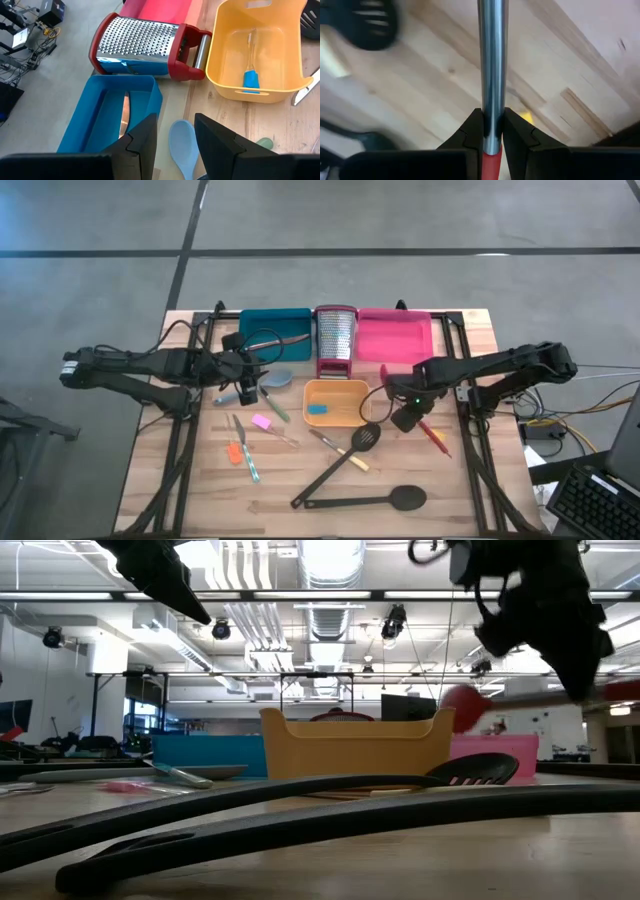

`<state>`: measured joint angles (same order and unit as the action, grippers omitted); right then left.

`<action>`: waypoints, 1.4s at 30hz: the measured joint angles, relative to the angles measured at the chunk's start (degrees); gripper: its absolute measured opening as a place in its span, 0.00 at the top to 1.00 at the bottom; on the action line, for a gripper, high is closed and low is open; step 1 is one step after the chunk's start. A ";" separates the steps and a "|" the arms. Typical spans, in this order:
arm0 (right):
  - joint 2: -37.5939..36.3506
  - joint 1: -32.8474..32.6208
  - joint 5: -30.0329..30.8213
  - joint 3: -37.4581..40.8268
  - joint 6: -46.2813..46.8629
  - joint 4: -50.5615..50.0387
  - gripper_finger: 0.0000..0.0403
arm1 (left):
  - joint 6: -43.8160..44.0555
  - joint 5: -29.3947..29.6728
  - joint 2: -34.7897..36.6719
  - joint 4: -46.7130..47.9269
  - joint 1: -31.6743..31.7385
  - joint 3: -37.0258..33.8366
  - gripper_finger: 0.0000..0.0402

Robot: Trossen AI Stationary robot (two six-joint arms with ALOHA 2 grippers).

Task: Pick & Place Kitchen Items
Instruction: Put the pink serving spoon into the pink bin

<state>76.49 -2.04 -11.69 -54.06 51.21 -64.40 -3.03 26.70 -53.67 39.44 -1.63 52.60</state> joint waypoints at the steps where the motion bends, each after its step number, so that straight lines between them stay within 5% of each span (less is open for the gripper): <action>1: 0.00 -0.25 0.60 -1.26 -0.47 -0.39 0.91 | 0.00 0.00 0.00 0.00 0.00 0.00 0.66; 13: 0.07 0.88 25.60 -18.58 -15.36 -9.19 0.91 | 0.00 0.00 0.00 -0.07 0.00 0.00 0.66; 24: 0.09 7.81 49.24 -24.37 -31.29 -10.14 0.91 | -0.19 0.00 0.01 -0.13 0.00 0.00 0.66; 31: 1.18 14.74 52.38 -23.60 -34.82 -10.31 0.91 | -0.58 0.00 0.01 -1.06 0.00 0.00 0.66; 42: 9.42 23.21 48.96 -23.54 -39.75 -15.51 0.91 | -1.34 0.00 0.02 -1.53 0.00 0.00 0.66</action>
<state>85.91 21.17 37.27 -77.60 11.46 -79.91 -4.37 26.70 -53.65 37.91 -1.63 52.60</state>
